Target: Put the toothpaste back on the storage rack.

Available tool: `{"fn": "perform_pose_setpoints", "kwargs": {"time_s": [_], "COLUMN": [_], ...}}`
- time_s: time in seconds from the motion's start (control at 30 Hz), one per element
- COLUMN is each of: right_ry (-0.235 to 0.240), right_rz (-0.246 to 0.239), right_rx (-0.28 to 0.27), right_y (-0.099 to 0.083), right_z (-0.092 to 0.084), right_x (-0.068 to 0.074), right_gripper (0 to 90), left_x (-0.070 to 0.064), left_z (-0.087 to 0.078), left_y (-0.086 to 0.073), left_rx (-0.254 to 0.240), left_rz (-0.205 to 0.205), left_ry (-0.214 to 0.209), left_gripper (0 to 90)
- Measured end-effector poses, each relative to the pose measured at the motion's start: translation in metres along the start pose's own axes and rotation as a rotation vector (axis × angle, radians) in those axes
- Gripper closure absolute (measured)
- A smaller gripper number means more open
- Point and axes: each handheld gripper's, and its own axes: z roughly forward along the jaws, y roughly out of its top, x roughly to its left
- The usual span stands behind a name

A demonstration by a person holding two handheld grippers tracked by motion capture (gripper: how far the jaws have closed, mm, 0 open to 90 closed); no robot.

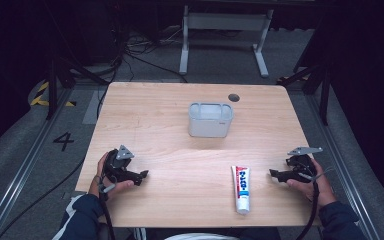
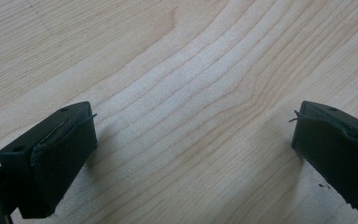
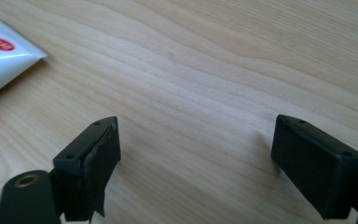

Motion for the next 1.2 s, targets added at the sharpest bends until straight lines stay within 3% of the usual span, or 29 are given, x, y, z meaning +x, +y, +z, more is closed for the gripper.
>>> {"fn": "perform_pose_setpoints", "kwargs": {"time_s": [0.17, 0.33, 0.47, 0.9, 1.07, 1.2], "right_ry": [0.032, 0.033, 0.062, 0.080, 0.116, 0.115], "right_rz": [-0.039, -0.086, -0.073, -0.067, -0.074, -0.092], "right_rx": [-0.005, -0.004, 0.016, 0.025, 0.035, 0.059], "right_y": [0.003, 0.009, 0.015, 0.034, 0.043, 0.046], "right_z": [-0.004, -0.010, -0.011, -0.020, -0.020, -0.014], "right_x": [0.013, 0.030, 0.044, 0.086, 0.104, 0.118], "right_gripper": [17.9, 19.1, 19.2, 20.4, 20.5, 20.1], "left_x": [0.000, 0.000, 0.000, 0.000, 0.000, 0.000], "left_z": [0.000, 0.000, 0.000, 0.000, 0.000, 0.000], "left_y": [0.000, 0.000, 0.000, 0.000, 0.000, 0.000], "left_rx": [0.001, 0.000, -0.002, -0.001, -0.001, -0.001], "left_rz": [0.000, 0.000, 0.004, 0.004, 0.005, 0.004], "left_ry": [0.000, 0.000, 0.003, 0.010, 0.010, 0.010], "left_gripper": [0.2, 0.2, 0.2, 0.4, 0.5, 0.5]}}
